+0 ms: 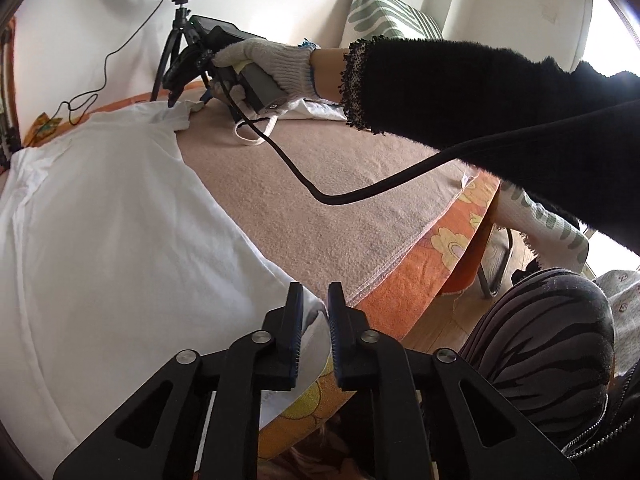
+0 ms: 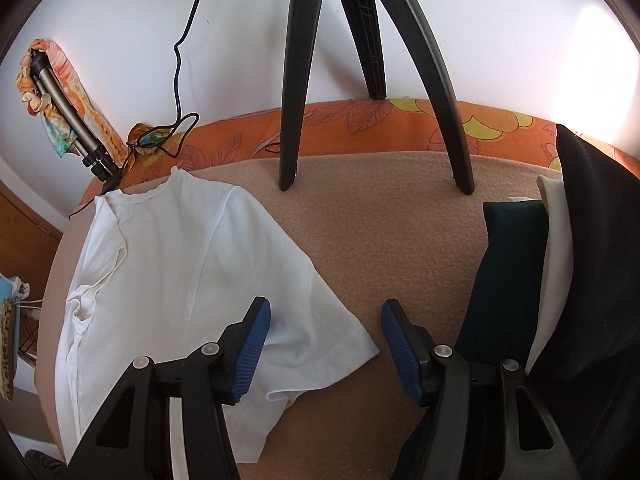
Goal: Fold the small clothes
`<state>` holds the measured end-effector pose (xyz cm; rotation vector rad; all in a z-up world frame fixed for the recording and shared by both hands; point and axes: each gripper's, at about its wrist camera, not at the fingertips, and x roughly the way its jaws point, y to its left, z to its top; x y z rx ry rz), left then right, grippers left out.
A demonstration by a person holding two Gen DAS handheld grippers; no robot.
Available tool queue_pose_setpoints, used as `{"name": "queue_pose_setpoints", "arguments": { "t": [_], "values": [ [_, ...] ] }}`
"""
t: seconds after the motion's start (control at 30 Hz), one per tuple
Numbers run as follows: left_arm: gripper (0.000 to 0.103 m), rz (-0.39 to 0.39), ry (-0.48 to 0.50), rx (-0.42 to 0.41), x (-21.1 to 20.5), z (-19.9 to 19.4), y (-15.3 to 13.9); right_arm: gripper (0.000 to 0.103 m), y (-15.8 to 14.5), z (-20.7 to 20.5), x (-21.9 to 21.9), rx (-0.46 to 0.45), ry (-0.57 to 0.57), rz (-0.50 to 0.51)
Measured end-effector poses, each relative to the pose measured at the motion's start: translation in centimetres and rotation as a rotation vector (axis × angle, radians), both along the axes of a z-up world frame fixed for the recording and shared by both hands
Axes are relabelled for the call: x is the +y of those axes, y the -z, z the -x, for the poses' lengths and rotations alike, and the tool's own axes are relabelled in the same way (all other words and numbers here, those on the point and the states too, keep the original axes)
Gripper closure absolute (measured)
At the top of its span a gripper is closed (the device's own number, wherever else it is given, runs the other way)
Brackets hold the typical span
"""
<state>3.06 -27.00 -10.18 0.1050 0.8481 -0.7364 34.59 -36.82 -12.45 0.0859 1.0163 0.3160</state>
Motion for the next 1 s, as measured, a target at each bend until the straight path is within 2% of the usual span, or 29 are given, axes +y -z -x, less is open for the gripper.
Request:
{"name": "queue_pose_setpoints", "arguments": {
  "t": [0.03,0.13,0.23,0.27,0.3,0.33,0.37,0.4,0.47,0.67,0.77,0.83,0.87,0.93,1.0],
  "values": [
    [0.072,-0.017,0.001,0.011,-0.2,-0.1,0.4,0.042,0.0,0.0,0.1,-0.002,-0.002,0.005],
    [0.072,-0.063,0.002,0.032,-0.8,-0.2,1.8,0.046,0.0,0.1,0.1,-0.008,-0.004,0.015],
    [0.072,-0.069,0.011,0.004,-1.0,0.0,2.1,0.062,0.0,0.2,0.0,-0.012,0.004,0.013],
    [0.073,-0.073,0.018,-0.005,-1.2,0.0,2.1,0.071,-0.1,0.2,-0.1,-0.01,0.01,0.004],
    [0.087,-0.068,0.022,-0.006,-1.2,-0.1,2.1,0.081,0.0,0.2,-0.2,-0.005,0.015,-0.008],
    [0.103,-0.052,0.02,0.006,-1.0,-0.5,2.3,0.085,0.0,0.2,-0.3,-0.004,0.021,-0.018],
    [0.103,-0.02,0.012,0.028,-0.6,-0.8,2.4,0.095,0.0,0.2,-0.4,-0.004,0.026,-0.028],
    [0.103,0.016,-0.002,0.052,-0.1,-1.1,2.4,0.101,0.0,0.3,-0.6,-0.003,0.03,-0.042],
    [0.103,0.063,-0.033,0.066,0.9,-1.4,2.2,0.102,-0.2,0.5,-0.7,-0.014,0.045,-0.057],
    [0.103,0.142,-0.087,0.039,3.2,-0.6,0.6,0.103,-2.7,0.9,-0.3,-0.063,0.063,-0.079],
    [0.103,0.152,-0.11,0.005,3.9,0.0,0.1,0.103,-4.1,1.0,0.3,-0.082,0.055,-0.062],
    [0.102,0.16,-0.091,0.015,3.6,0.1,0.3,0.103,-4.6,1.1,0.7,-0.089,0.051,-0.05],
    [0.099,0.146,-0.083,0.03,3.2,0.1,0.6,0.103,-4.7,1.2,0.8,-0.09,0.051,-0.048],
    [0.08,0.121,-0.058,0.051,1.8,0.3,1.4,0.103,-4.6,1.2,0.7,-0.084,0.061,-0.049],
    [0.071,0.063,-0.028,0.042,0.4,0.7,2.1,0.103,-4.4,1.2,0.5,-0.075,0.068,-0.05]
  ]
}}
